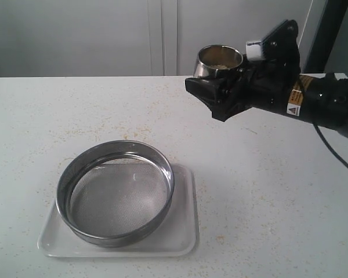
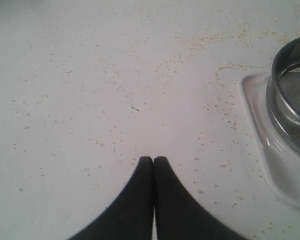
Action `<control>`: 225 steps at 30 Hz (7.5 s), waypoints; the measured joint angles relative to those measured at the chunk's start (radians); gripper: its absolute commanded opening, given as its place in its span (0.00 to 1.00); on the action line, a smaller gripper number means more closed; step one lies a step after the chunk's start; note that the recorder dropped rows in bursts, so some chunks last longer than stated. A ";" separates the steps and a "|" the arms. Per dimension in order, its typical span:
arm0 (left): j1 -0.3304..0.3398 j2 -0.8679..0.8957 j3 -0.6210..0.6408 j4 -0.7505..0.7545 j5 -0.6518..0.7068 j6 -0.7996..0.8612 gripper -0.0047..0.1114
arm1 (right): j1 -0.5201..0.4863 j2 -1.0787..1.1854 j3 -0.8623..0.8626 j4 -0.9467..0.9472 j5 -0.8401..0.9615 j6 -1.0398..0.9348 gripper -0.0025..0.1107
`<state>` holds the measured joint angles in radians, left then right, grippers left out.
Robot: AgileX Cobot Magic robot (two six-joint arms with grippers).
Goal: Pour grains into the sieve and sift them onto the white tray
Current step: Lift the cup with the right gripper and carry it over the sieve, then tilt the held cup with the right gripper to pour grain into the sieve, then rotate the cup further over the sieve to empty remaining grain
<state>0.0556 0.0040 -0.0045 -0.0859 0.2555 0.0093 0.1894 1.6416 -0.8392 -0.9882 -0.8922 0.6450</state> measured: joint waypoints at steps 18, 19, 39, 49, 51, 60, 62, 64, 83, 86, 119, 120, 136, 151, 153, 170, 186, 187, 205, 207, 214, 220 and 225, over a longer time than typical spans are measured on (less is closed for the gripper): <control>0.000 0.000 0.000 0.000 0.000 0.000 0.04 | 0.112 -0.145 0.000 -0.201 0.247 0.251 0.02; 0.000 0.000 0.000 0.000 0.000 0.000 0.04 | 0.130 -0.145 0.000 -0.203 0.273 0.251 0.02; 0.000 0.000 0.000 0.000 0.000 0.000 0.04 | 0.481 0.013 -0.107 -0.199 0.725 0.251 0.02; 0.000 0.000 0.000 0.000 0.000 0.000 0.04 | 0.598 0.054 -0.170 -0.201 1.021 0.128 0.02; 0.000 0.000 0.000 0.000 0.000 0.000 0.04 | 0.619 0.061 -0.183 -0.203 1.066 0.091 0.02; 0.000 0.000 0.000 0.000 0.000 0.000 0.04 | 0.663 0.110 -0.204 -0.205 1.109 -0.073 0.02; 0.000 0.000 0.000 0.000 0.000 0.000 0.04 | 0.665 0.127 -0.204 -0.207 1.110 -0.118 0.02; 0.000 0.000 0.000 0.000 0.000 0.000 0.04 | 0.665 0.140 -0.204 -0.211 1.118 -0.160 0.02; 0.000 0.000 0.000 0.000 0.000 0.000 0.04 | 0.667 0.171 -0.235 -0.448 1.195 -0.203 0.02; 0.000 0.000 0.000 0.000 0.000 0.000 0.04 | 0.667 0.171 -0.235 -0.494 1.200 -0.203 0.02; 0.000 0.000 0.000 0.000 0.000 0.000 0.04 | 0.677 0.212 -0.235 -0.589 1.176 -0.429 0.02; 0.000 0.000 0.000 0.000 0.000 0.000 0.04 | 0.677 0.215 -0.235 -0.591 1.176 -0.431 0.02; 0.000 0.000 0.000 0.000 0.000 0.000 0.04 | 0.698 0.222 -0.235 -0.661 1.227 -0.457 0.02; 0.000 0.000 0.000 0.000 0.000 0.000 0.04 | 0.698 0.224 -0.293 -0.683 1.257 -0.410 0.02; 0.000 0.000 0.000 0.000 0.000 0.000 0.04 | 0.698 0.224 -0.293 -0.700 1.257 -0.410 0.02; 0.000 0.000 0.000 0.000 0.000 0.000 0.04 | 0.751 0.231 -0.293 -0.743 1.387 -0.551 0.02; 0.000 0.000 0.000 0.000 0.000 0.000 0.04 | 0.810 0.302 -0.294 -0.745 1.610 -0.681 0.02; 0.000 0.000 0.000 0.000 0.000 0.000 0.04 | 0.810 0.303 -0.294 -0.745 1.617 -0.683 0.02; 0.000 0.000 0.000 0.000 0.000 0.000 0.04 | 0.907 0.307 -0.294 -0.745 1.672 -0.727 0.02; 0.000 0.000 0.000 0.000 0.000 0.000 0.04 | 0.913 0.307 -0.294 -0.745 1.663 -0.724 0.02; 0.000 0.000 0.000 0.000 0.000 0.000 0.04 | 0.917 0.307 -0.294 -0.745 1.658 -0.710 0.02; 0.000 0.000 0.000 0.000 0.000 0.000 0.04 | 0.920 0.307 -0.294 -0.745 1.631 -0.684 0.02; 0.000 0.000 0.000 0.000 0.000 0.000 0.04 | 0.925 0.307 -0.294 -0.745 1.632 -0.673 0.02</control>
<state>0.0556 0.0040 -0.0045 -0.0859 0.2555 0.0093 1.1147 1.9491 -1.1336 -1.7330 0.7397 -0.0276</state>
